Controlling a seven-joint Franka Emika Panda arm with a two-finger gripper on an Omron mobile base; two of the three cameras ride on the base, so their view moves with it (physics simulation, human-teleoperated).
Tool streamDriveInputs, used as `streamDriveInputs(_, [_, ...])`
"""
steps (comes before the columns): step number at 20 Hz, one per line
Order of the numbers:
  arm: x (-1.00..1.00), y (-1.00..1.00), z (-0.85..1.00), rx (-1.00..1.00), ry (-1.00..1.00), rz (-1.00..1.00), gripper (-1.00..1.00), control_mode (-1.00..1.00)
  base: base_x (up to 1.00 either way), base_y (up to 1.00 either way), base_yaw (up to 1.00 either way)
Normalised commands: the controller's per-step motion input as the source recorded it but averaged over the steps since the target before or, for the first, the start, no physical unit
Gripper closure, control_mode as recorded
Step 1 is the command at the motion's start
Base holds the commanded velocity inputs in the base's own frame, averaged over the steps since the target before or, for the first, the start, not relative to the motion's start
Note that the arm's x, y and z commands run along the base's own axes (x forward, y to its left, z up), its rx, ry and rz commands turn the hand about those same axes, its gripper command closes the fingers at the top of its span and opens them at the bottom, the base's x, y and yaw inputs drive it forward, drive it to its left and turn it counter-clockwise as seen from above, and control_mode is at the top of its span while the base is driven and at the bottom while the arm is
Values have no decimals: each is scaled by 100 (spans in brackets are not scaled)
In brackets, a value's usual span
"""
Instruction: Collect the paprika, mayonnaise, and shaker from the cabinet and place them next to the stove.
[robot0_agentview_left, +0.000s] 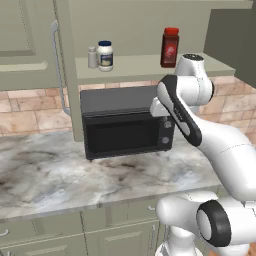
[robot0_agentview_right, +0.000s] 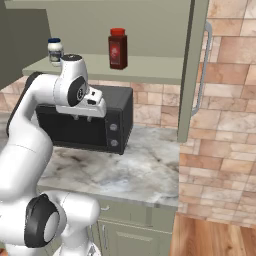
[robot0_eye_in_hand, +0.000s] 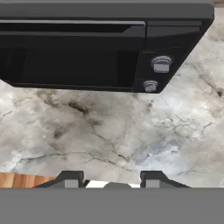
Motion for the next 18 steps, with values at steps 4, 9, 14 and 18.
streamDriveInputs(4, [-18, 0, 0, 0, -7, 0, -100, -100, 0, 0, 0])
streamDriveInputs(9, [-7, -3, 0, 0, -5, -2, -100, -100, 0, 0, 0])
streamDriveInputs(14, [-45, -19, 10, 0, -47, -8, -100, -100, 0, 0, 0])
streamDriveInputs(18, [-46, -26, 45, 0, -49, -10, -100, -100, 0, 0, 0])
